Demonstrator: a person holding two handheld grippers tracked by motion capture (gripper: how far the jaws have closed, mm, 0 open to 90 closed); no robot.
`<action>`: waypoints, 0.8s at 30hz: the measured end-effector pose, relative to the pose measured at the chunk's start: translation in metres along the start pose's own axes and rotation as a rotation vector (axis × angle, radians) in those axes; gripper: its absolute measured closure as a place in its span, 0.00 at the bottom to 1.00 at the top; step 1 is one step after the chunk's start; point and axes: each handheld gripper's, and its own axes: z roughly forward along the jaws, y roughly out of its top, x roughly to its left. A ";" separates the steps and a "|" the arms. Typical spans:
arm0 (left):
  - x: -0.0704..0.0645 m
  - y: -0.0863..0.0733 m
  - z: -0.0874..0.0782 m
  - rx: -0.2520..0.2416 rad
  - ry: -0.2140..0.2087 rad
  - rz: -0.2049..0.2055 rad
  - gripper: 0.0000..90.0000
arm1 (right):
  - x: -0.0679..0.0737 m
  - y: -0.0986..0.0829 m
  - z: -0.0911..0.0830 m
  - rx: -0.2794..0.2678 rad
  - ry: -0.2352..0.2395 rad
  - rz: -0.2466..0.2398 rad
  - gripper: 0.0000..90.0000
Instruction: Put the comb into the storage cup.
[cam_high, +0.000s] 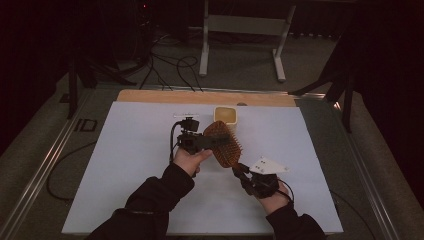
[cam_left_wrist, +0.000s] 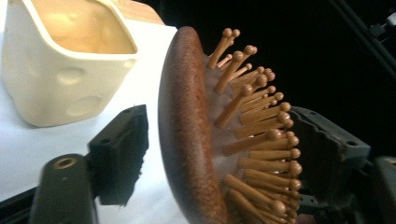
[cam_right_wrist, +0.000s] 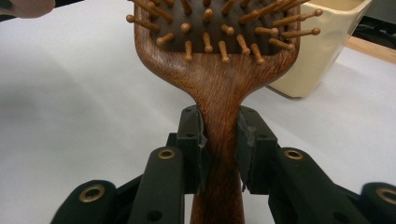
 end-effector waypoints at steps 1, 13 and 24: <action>0.000 0.000 0.000 0.001 -0.012 0.000 0.32 | 0.000 0.000 0.000 0.000 -0.001 0.000 0.81; 0.001 0.000 -0.001 -0.005 -0.053 -0.034 0.51 | -0.001 -0.001 0.001 0.005 0.005 -0.001 0.81; -0.005 0.002 -0.002 -0.011 -0.081 0.007 0.57 | -0.002 -0.002 0.001 -0.005 0.021 0.012 0.81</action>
